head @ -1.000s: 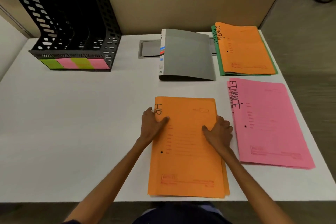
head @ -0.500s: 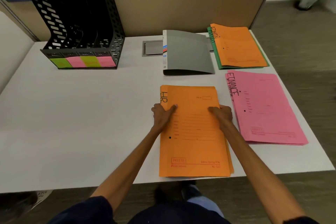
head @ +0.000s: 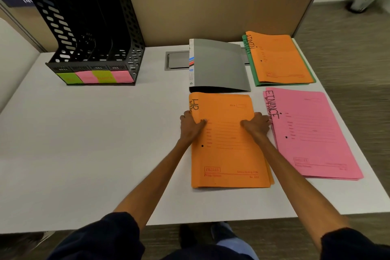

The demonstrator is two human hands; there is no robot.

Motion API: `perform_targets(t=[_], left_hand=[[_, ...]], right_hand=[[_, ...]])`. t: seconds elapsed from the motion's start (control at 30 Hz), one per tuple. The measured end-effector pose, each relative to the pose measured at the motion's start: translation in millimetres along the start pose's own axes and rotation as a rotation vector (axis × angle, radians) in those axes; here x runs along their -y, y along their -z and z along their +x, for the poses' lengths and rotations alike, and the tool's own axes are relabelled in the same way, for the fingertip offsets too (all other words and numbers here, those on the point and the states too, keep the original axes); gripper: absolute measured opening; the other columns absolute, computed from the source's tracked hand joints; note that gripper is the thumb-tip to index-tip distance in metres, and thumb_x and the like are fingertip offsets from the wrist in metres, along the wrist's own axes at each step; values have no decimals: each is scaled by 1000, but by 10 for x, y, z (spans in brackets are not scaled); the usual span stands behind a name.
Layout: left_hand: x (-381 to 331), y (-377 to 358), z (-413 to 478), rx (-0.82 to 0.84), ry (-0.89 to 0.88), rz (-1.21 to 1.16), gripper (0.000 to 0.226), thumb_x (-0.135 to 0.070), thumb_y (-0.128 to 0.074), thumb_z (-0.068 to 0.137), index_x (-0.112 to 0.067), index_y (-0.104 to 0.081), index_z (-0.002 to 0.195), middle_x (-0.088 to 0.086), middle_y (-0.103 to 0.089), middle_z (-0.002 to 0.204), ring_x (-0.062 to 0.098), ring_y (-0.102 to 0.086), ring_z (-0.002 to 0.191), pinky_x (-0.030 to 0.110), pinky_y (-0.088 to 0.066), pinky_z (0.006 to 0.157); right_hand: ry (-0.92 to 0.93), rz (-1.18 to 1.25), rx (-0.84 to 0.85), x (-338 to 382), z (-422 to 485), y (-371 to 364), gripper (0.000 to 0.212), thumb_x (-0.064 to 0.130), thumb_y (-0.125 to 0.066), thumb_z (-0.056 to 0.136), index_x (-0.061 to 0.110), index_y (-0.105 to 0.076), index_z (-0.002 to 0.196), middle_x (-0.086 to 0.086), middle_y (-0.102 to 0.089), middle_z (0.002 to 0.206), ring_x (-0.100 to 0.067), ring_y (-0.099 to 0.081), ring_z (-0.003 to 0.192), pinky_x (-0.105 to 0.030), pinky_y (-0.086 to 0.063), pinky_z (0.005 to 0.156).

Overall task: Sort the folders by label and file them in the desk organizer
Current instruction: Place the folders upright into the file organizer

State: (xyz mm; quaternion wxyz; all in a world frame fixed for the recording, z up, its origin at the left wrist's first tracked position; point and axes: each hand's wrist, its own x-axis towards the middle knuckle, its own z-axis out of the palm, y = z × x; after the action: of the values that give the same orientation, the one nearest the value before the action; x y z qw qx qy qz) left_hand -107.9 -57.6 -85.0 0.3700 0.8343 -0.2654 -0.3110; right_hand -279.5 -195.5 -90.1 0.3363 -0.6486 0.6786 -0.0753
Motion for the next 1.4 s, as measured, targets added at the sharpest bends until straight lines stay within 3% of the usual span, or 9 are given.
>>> perform_targets(t=[0.23, 0.33, 0.7, 1.2, 1.4], left_hand=[[43, 94, -45, 25, -69, 90, 79, -38, -72, 84, -7, -29, 143, 15, -49, 138, 33, -51, 125, 48, -47, 102], [50, 154, -100, -3, -85, 87, 84, -38, -72, 84, -9, -25, 147, 15, -40, 147, 31, -43, 133, 46, -41, 104], [207, 752, -344, -114, -210, 117, 77, -43, -65, 89, -9, -30, 149, 11, -35, 154, 28, -36, 140, 46, -35, 114], [253, 1442, -359, -268, -236, 101, 56, -39, -58, 95, -11, -43, 140, 9, -46, 145, 25, -41, 134, 44, -36, 111], [211, 1541, -224, -293, -203, 82, 54, -38, -56, 96, -11, -42, 141, 8, -46, 146, 24, -41, 135, 44, -34, 112]], right_hand=[[107, -61, -55, 19, -141, -155, 66, 23, -69, 79, 6, -42, 137, -14, -34, 141, -34, -30, 130, -41, -29, 107], [197, -17, -62, 129, -258, -221, 66, 25, -70, 81, 10, -44, 139, -13, -36, 142, -32, -31, 133, -42, -27, 109], [440, 118, -51, 681, -884, -419, 44, 33, -63, 89, 14, -54, 128, -9, -50, 134, -27, -42, 128, -42, -33, 105], [654, 129, -22, 1477, -1252, -493, 41, 37, -58, 93, 13, -55, 126, -10, -53, 130, -26, -45, 124, -41, -43, 97], [683, 129, 22, 1675, -1152, -542, 42, 38, -58, 94, 13, -55, 128, -11, -53, 130, -27, -45, 126, -46, -42, 102]])
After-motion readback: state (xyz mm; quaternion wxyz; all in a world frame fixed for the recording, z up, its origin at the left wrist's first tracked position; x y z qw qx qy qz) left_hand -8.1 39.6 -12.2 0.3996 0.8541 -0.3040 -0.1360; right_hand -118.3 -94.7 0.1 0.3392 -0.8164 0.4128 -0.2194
